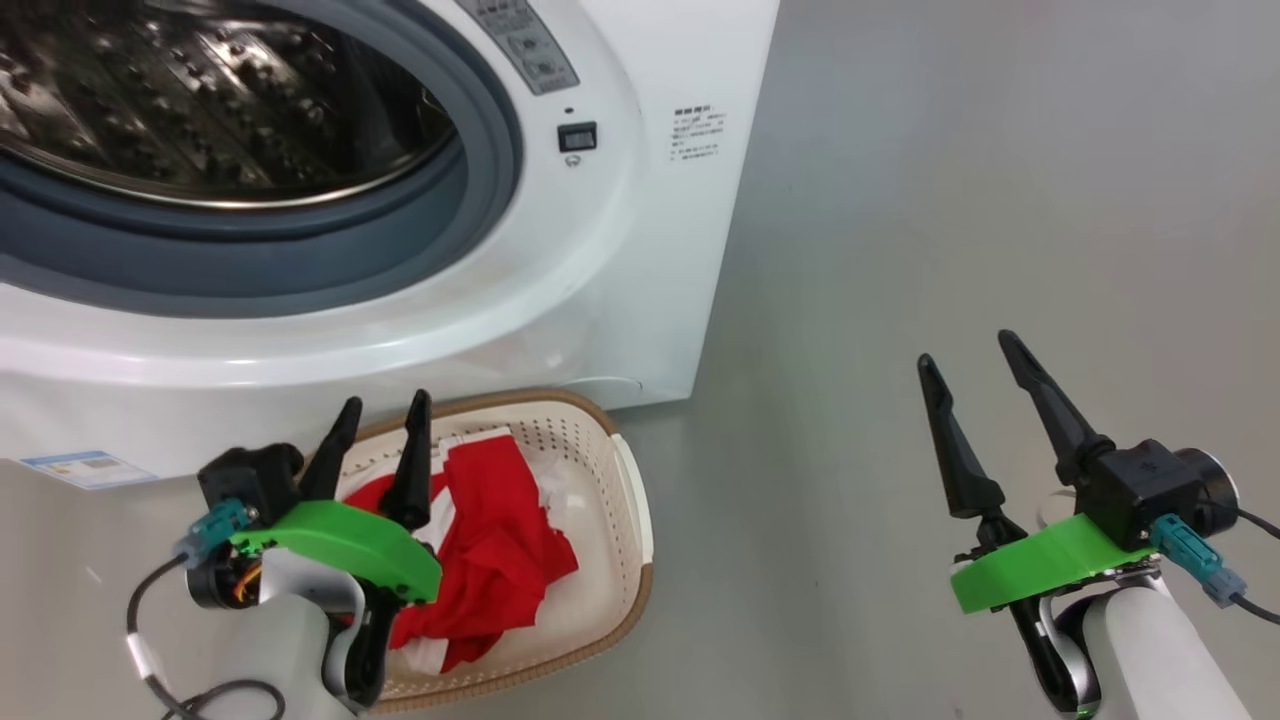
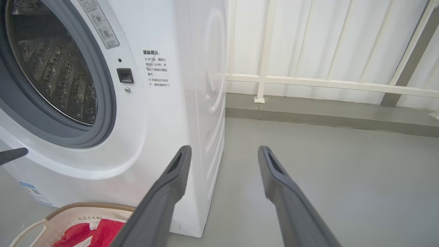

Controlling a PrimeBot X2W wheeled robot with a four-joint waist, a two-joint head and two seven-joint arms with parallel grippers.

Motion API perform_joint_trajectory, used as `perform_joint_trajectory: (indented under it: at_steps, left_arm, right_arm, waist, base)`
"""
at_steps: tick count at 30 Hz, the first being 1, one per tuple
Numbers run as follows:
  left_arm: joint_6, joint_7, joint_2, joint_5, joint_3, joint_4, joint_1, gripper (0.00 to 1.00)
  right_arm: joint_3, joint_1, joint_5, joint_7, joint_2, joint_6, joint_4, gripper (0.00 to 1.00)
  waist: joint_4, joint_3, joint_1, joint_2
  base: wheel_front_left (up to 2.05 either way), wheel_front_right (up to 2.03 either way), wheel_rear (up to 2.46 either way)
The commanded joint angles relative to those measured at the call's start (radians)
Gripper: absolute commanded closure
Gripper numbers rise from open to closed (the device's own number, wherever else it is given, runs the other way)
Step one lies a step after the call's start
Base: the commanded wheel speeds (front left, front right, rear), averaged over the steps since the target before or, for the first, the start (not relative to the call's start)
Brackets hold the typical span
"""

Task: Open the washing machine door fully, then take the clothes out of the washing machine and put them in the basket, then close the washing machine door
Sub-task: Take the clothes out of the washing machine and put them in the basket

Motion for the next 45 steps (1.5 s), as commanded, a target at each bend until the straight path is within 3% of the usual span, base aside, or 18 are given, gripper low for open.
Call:
perform_joint_trajectory:
  at_steps: [1, 9, 22, 45]
  left_arm:
    - [-0.004, -0.012, 0.018, 0.011, 0.027, -0.062, 0.028, 0.0]
    - [0.012, -0.012, 0.016, 0.075, 0.052, -0.321, 0.152, 0.0]
    - [0.101, -0.012, 0.021, 0.185, 0.11, -0.571, 0.302, 0.0]
    - [0.12, -0.012, 0.043, 0.237, 0.157, -0.632, 0.447, 0.0]
  right_arm:
    - [0.003, 0.008, -0.018, -0.006, 0.001, 0.005, -0.024, 0.0]
    - [-0.046, 0.035, -0.052, -0.006, 0.006, 0.005, -0.038, 0.0]
    - [-0.101, 0.092, -0.056, -0.006, 0.009, 0.005, -0.062, 0.0]
    - [-0.119, 0.191, -0.041, -0.006, 0.009, 0.005, -0.09, 0.0]
  waist:
    - [0.023, -0.039, 0.0, 0.0]
    - [0.041, -0.119, 0.0, 0.0]
    - [0.056, -0.196, 0.0, 0.0]
    - [0.054, -0.281, 0.0, 0.0]
  base:
    - [0.0, 0.0, 0.0]
    - [0.0, 0.0, 0.0]
    - [0.0, 0.0, 0.0]
    - [0.0, 0.0, 0.0]
